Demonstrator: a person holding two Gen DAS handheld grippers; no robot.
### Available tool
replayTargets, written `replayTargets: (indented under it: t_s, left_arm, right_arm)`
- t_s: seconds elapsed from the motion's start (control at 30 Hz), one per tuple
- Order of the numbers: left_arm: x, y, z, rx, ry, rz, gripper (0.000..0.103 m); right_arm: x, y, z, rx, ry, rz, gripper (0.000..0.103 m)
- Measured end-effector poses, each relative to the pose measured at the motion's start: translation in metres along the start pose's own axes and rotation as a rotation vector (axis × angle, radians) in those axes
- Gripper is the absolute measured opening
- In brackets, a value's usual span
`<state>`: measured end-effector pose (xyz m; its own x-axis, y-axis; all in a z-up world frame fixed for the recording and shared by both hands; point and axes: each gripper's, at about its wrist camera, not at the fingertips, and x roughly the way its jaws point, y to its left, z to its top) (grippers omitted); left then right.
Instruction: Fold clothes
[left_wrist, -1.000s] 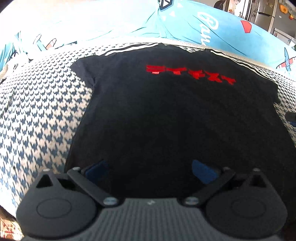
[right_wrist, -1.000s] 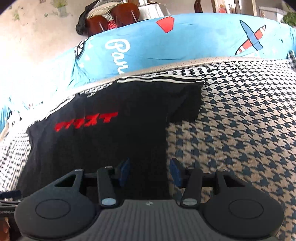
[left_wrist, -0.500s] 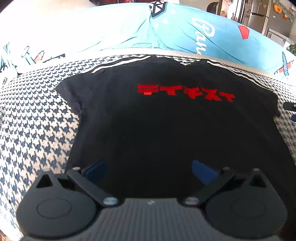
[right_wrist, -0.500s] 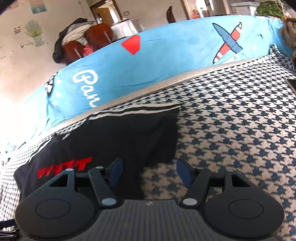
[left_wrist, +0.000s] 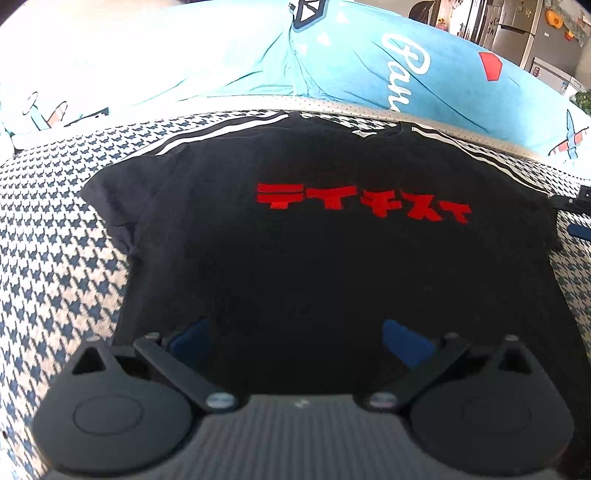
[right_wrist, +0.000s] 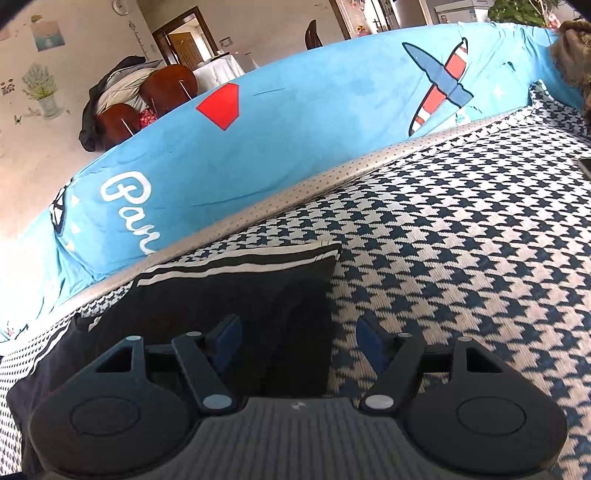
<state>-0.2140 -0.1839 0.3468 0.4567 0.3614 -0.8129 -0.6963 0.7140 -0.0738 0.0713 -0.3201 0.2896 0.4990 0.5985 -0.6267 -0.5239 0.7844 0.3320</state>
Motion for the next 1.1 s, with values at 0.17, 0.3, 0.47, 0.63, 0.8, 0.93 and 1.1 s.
replayTargets:
  t_s: [0.17, 0.3, 0.47, 0.63, 0.8, 0.93, 1.1]
  left_arm:
    - [0.008, -0.003, 0.010, 0.002, 0.001, -0.004, 0.103]
    - [0.012, -0.006, 0.016, 0.002, 0.001, -0.013, 0.103]
    - [0.013, -0.004, 0.023, -0.015, -0.005, -0.025, 0.103]
    - [0.009, 0.003, 0.029, -0.059, -0.013, -0.025, 0.103]
    - [0.008, 0.009, 0.033, -0.091, -0.015, -0.026, 0.103]
    - [0.010, 0.010, 0.033, -0.094, 0.000, -0.027, 0.103]
    - [0.011, 0.009, 0.033, -0.094, 0.008, -0.030, 0.103]
  right_arm:
    - [0.017, 0.000, 0.004, -0.009, 0.002, -0.005, 0.070]
    - [0.029, 0.001, 0.006, -0.038, -0.008, -0.008, 0.070]
    - [0.039, 0.007, 0.009, -0.110, -0.023, -0.015, 0.072]
    - [0.048, 0.012, 0.010, -0.171, -0.029, 0.005, 0.074]
    - [0.054, 0.022, 0.010, -0.228, -0.031, 0.010, 0.048]
    - [0.057, 0.029, 0.009, -0.268, -0.040, 0.006, 0.026]
    - [0.058, 0.035, 0.011, -0.282, -0.045, -0.023, 0.012]
